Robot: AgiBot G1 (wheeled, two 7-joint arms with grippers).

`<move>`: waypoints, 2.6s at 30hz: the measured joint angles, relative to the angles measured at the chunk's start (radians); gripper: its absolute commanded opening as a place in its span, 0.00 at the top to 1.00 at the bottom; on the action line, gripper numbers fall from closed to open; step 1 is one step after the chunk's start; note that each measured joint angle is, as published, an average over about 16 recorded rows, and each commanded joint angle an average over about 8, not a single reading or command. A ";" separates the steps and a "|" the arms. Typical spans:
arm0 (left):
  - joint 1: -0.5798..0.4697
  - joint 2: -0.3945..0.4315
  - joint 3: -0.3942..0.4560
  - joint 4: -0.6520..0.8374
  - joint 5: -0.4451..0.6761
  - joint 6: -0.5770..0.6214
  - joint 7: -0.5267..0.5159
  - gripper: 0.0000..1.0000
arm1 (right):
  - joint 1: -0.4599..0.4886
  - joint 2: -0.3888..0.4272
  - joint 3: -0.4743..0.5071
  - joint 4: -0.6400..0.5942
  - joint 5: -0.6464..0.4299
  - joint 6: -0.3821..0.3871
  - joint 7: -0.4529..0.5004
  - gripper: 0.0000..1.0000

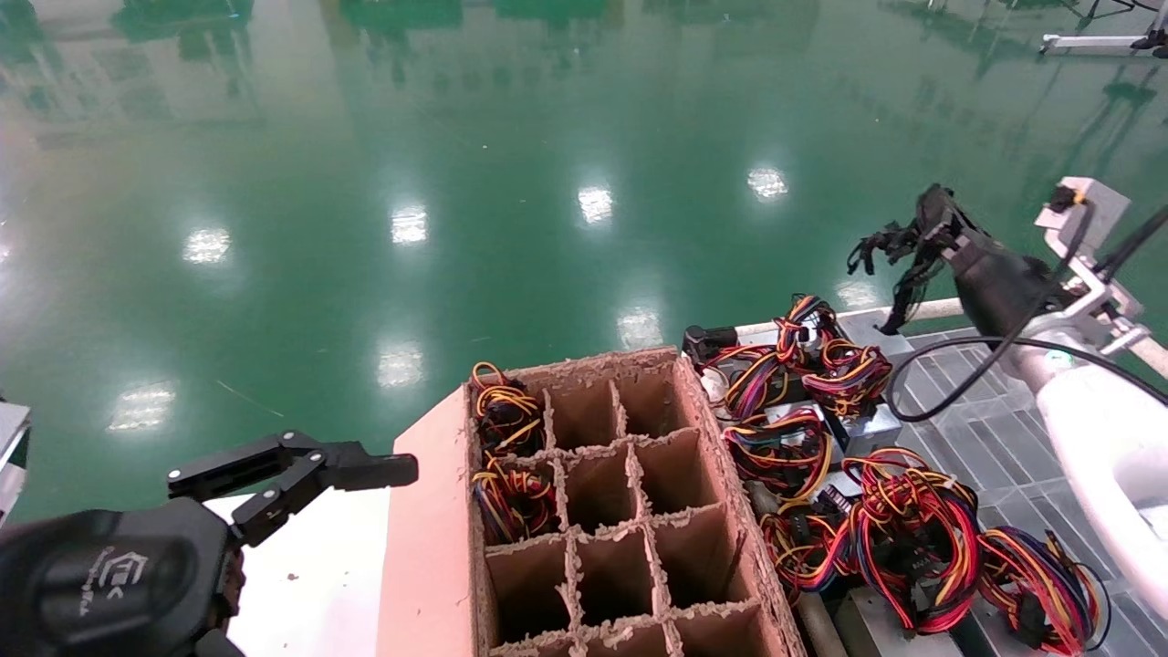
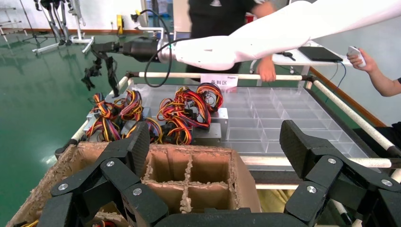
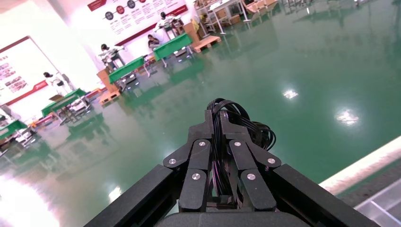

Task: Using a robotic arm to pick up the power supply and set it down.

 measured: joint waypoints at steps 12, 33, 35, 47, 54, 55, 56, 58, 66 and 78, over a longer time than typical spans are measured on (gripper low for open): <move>0.000 0.000 0.000 0.000 0.000 0.000 0.000 0.00 | 0.009 -0.013 -0.010 0.005 -0.015 0.017 -0.038 0.75; 0.000 0.000 0.000 0.000 0.000 0.000 0.000 0.00 | 0.005 -0.013 -0.008 0.006 -0.013 0.026 -0.065 0.00; 0.000 0.000 0.000 0.000 0.000 0.000 0.000 0.00 | 0.006 -0.013 -0.008 0.006 -0.013 0.025 -0.064 0.00; 0.000 0.000 0.000 0.000 0.000 0.000 0.000 0.00 | -0.019 0.017 -0.020 0.073 -0.028 -0.025 -0.021 0.00; 0.000 0.000 0.000 0.001 0.000 0.000 0.000 0.00 | -0.065 0.072 -0.041 0.196 -0.055 -0.116 0.055 0.00; 0.000 0.000 0.000 0.001 0.000 0.000 0.000 0.00 | -0.073 0.082 -0.045 0.217 -0.060 -0.132 0.068 0.00; 0.000 0.000 0.000 0.001 0.000 0.000 0.000 0.00 | -0.081 0.091 -0.048 0.239 -0.064 -0.148 0.081 0.00; 0.000 0.000 0.000 0.001 0.000 0.000 0.000 0.00 | -0.097 0.110 -0.056 0.282 -0.074 -0.180 0.108 0.00; 0.000 0.000 0.000 0.001 0.000 0.000 0.000 0.00 | -0.162 0.187 -0.085 0.454 -0.111 -0.307 0.215 0.00; 0.000 0.000 0.001 0.001 -0.001 0.000 0.000 0.00 | -0.247 0.288 -0.123 0.679 -0.160 -0.474 0.355 0.00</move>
